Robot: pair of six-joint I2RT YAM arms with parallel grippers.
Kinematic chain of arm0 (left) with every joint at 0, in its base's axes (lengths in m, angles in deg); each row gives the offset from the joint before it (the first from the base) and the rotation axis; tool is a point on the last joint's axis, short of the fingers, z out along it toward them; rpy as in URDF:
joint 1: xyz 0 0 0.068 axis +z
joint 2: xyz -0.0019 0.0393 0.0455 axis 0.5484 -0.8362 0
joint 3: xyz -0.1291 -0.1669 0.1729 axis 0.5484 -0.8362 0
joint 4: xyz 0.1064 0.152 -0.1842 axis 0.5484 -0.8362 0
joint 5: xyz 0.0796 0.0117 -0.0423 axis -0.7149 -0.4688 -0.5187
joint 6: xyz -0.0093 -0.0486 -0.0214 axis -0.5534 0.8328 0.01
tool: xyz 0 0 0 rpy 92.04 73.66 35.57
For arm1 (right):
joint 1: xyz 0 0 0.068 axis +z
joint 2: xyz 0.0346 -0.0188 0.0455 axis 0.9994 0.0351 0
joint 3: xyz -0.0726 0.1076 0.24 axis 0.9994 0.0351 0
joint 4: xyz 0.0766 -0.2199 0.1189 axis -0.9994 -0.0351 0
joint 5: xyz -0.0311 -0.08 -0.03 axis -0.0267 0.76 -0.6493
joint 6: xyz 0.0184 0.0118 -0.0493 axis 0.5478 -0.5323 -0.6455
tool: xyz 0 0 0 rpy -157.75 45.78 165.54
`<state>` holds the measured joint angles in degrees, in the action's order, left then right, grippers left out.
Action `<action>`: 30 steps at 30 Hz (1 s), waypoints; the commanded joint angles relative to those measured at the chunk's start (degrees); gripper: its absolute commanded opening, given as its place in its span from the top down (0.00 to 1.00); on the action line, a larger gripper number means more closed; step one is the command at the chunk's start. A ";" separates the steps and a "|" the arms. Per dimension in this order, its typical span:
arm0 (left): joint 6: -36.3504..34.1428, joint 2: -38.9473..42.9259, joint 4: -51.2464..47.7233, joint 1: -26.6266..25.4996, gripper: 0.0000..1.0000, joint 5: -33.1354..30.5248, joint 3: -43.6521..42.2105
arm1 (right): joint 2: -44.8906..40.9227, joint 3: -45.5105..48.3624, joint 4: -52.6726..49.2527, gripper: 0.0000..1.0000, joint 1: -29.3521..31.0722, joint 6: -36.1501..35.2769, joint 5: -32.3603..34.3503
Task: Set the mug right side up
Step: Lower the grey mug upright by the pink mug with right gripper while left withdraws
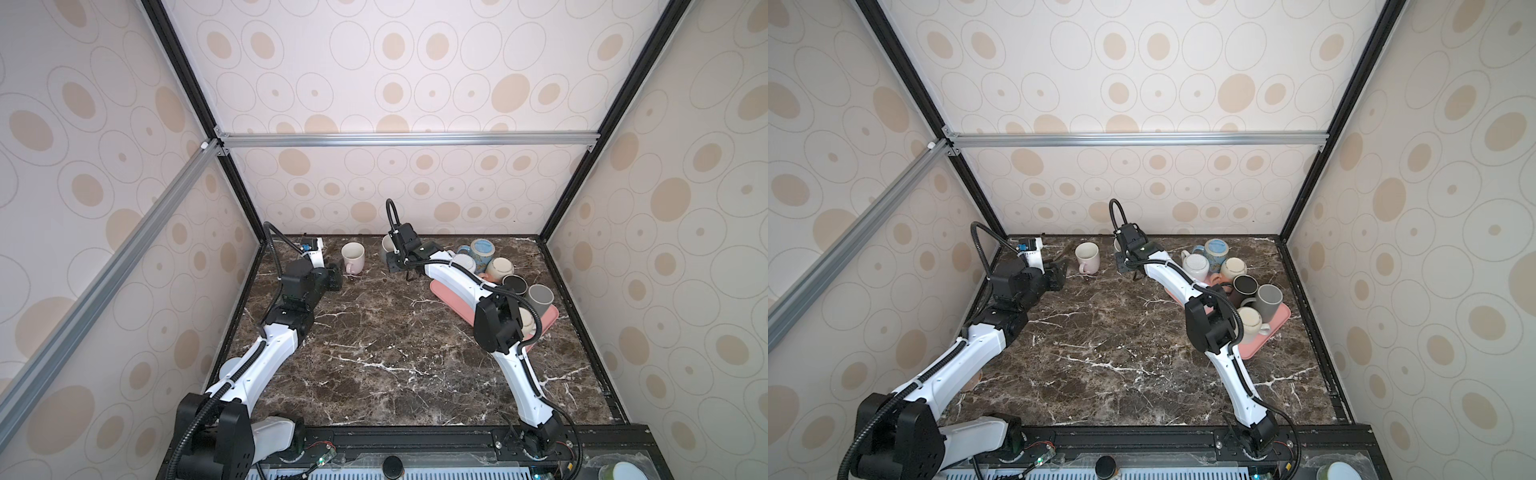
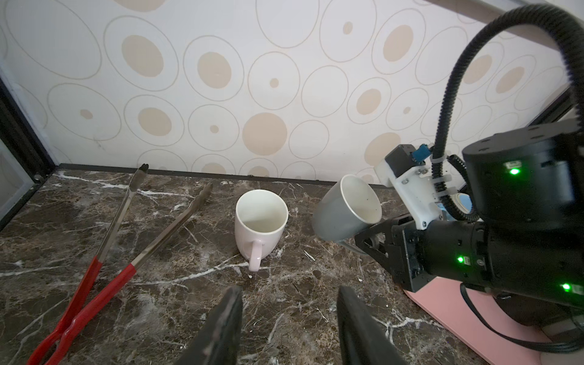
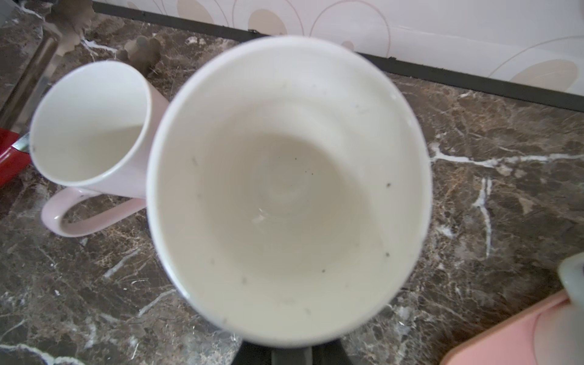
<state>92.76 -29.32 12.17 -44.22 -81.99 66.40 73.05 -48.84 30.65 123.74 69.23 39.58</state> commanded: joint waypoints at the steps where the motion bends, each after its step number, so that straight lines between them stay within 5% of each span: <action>1: -1.33 -0.85 1.67 0.38 0.51 -0.40 2.21 | 0.70 -2.70 1.70 1.00 0.02 0.26 -2.50; 20: -1.90 0.71 1.25 0.33 0.49 -1.53 0.78 | 5.74 -6.93 1.16 1.00 0.35 1.04 -7.45; 30: -2.22 1.77 1.12 0.33 0.46 -2.65 -0.13 | 8.02 -8.80 0.18 0.92 0.82 0.43 -6.76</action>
<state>92.12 -28.88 12.54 -44.22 -83.68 66.14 80.59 -55.50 29.99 124.04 69.77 32.55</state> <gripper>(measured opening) 0.535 0.162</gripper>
